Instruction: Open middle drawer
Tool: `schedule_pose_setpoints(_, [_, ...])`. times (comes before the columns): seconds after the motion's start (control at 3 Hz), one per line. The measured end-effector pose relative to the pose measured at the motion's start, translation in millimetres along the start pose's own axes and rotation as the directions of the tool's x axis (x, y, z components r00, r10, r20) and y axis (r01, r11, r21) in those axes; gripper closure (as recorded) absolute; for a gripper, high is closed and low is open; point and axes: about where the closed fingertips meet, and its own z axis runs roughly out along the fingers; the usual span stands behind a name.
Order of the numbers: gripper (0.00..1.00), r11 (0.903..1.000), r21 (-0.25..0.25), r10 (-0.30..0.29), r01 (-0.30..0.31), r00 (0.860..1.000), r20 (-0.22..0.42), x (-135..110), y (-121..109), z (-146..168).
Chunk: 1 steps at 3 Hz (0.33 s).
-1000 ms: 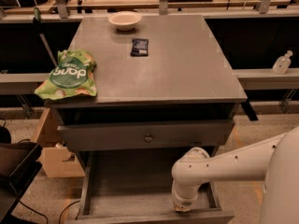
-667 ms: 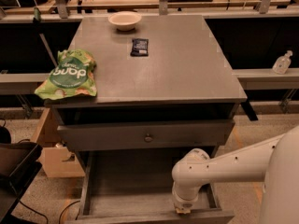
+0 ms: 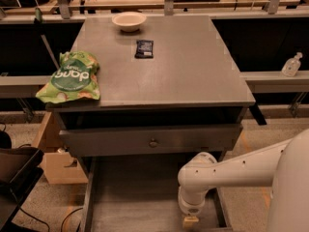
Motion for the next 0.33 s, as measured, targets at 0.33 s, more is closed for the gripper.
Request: schedule_pose_setpoints(0.33, [0.0,1.0,0.0,0.0,0.0,1.0,0.0,0.0,0.0,0.0])
